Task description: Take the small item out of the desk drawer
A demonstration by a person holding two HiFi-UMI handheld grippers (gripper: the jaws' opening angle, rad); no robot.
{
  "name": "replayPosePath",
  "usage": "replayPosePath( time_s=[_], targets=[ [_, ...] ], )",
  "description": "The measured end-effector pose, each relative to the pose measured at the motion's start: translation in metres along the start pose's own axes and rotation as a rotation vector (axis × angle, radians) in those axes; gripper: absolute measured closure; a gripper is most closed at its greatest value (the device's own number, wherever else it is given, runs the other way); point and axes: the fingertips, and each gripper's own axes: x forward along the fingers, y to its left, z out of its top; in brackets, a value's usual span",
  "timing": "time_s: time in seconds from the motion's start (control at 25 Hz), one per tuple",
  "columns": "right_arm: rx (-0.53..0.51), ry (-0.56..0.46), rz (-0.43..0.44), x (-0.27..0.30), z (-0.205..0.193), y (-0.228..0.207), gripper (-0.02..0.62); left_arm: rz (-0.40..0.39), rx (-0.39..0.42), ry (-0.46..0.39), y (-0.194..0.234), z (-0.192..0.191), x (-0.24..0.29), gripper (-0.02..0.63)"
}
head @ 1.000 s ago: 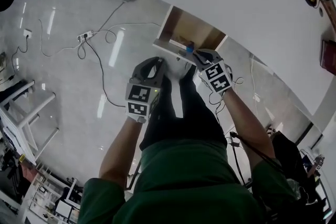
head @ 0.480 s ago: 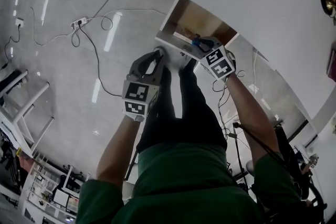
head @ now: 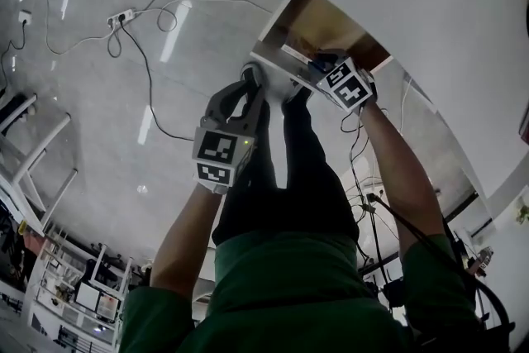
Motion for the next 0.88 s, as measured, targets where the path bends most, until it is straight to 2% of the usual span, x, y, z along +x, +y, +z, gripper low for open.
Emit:
replayPosePath(
  time_s=[0.2, 0.6, 0.88],
  targets=[
    [-0.02, 0.056, 0.023, 0.018, -0.014, -0.005, 0.494, -0.001, -0.014, 0.005, 0.006, -0.006, 0.002, 0.54],
    [-0.064, 0.09, 0.063, 0.032, -0.018, 0.001, 0.492, 0.005, -0.029, 0.005, 0.015, -0.01, 0.002, 0.54],
    [-0.051, 0.106, 0.108, 0.035, -0.02, 0.005, 0.505, 0.007, -0.03, 0.014, 0.017, -0.017, -0.002, 0.54]
  ],
)
